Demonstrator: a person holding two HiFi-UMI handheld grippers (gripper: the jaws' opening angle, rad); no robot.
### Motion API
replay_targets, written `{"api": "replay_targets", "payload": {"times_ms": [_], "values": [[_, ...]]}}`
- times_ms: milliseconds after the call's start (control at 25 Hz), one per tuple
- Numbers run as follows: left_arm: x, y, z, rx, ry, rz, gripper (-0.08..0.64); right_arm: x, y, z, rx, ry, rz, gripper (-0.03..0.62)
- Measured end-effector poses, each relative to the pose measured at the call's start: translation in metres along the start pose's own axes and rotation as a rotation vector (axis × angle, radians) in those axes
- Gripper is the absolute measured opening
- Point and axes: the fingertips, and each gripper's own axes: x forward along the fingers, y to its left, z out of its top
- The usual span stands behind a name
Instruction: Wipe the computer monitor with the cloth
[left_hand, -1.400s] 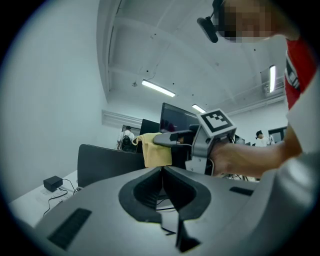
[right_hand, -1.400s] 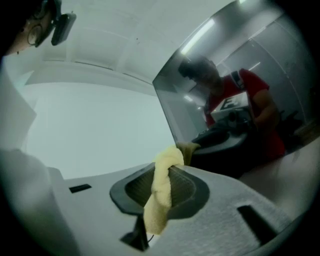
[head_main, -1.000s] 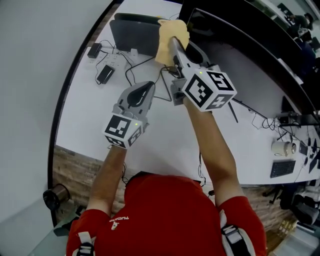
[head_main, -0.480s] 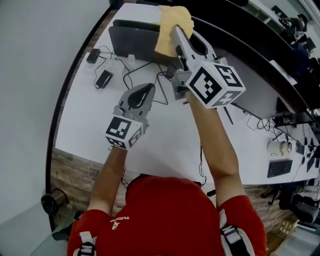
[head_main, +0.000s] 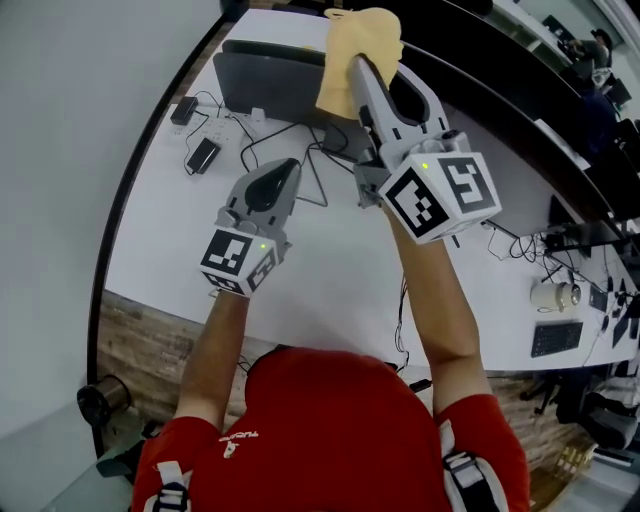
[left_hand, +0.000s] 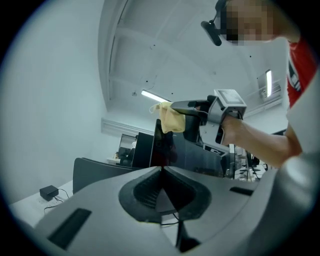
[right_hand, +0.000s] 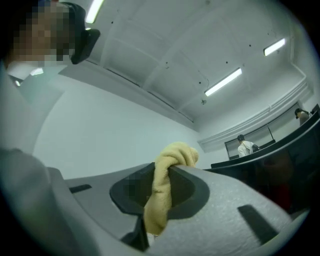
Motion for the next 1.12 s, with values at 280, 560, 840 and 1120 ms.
{"api": "replay_targets", "payload": {"times_ms": [280,560,840,1120], "values": [[0.004,-0.034,0.022,0.047,-0.051,0.001,0.012,-0.066,-0.003,-0.008,-0.140,0.024,0.018,0.060],[0.016,-0.093,0.033,0.098,-0.052,-0.019,0.012,-0.148,-0.018,-0.045,-0.231,0.112,0.005,0.060],[0.024,-0.149,0.027,0.079,-0.065,-0.052,0.012,-0.221,-0.027,-0.072,-0.158,0.158,-0.025,0.060],[0.027,-0.196,0.009,0.068,-0.040,-0.098,0.011,-0.276,-0.036,-0.090,-0.101,0.172,-0.064,0.060]]}}
